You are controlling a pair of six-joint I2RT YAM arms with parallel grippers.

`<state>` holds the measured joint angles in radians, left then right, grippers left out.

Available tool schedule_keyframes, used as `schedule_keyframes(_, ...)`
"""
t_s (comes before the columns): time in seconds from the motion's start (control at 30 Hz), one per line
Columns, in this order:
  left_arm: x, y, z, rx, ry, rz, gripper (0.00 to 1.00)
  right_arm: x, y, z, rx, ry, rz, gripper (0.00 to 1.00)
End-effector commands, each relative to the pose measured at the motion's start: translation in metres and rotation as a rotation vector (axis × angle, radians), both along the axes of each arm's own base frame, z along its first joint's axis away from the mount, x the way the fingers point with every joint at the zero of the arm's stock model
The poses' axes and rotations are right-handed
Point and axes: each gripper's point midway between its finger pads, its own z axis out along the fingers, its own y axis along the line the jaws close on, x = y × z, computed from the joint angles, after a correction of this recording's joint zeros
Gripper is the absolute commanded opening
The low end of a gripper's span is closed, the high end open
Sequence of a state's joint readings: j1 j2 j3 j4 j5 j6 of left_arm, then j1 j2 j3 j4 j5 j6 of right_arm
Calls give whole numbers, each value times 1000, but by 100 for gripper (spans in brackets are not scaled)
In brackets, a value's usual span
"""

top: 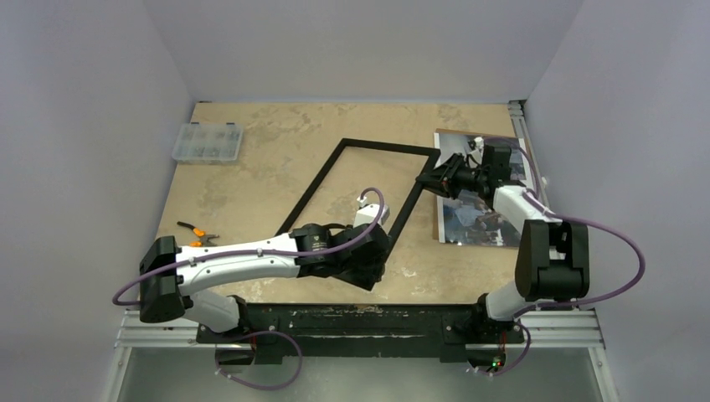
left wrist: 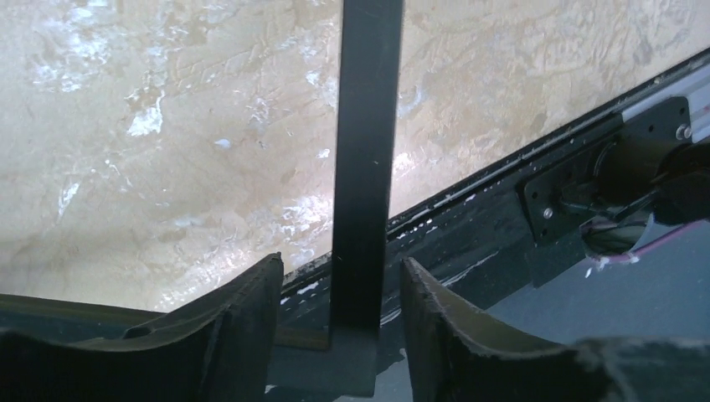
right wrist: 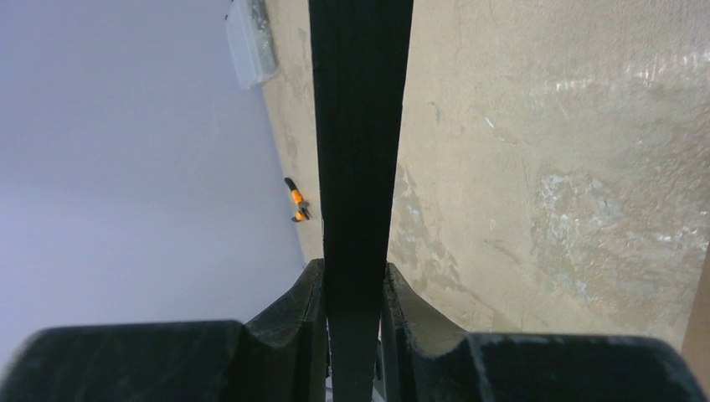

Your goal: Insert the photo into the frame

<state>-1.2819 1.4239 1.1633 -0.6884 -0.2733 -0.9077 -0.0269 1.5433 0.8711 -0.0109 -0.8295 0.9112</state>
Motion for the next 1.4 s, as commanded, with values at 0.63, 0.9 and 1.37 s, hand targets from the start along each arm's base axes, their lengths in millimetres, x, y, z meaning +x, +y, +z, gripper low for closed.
schedule_keyframes(0.63, 35, -19, 87, 294, -281, -53, 95, -23, -31, 90, -252, -82, -120, 0)
schedule_keyframes(0.9, 39, -25, 72, 510, -376, -17, 88, -27, -25, 95, -210, -73, -102, 0)
schedule_keyframes(1.37, 51, -4, 69, 649, -449, 52, 32, -33, -17, 97, -173, -97, -47, 0)
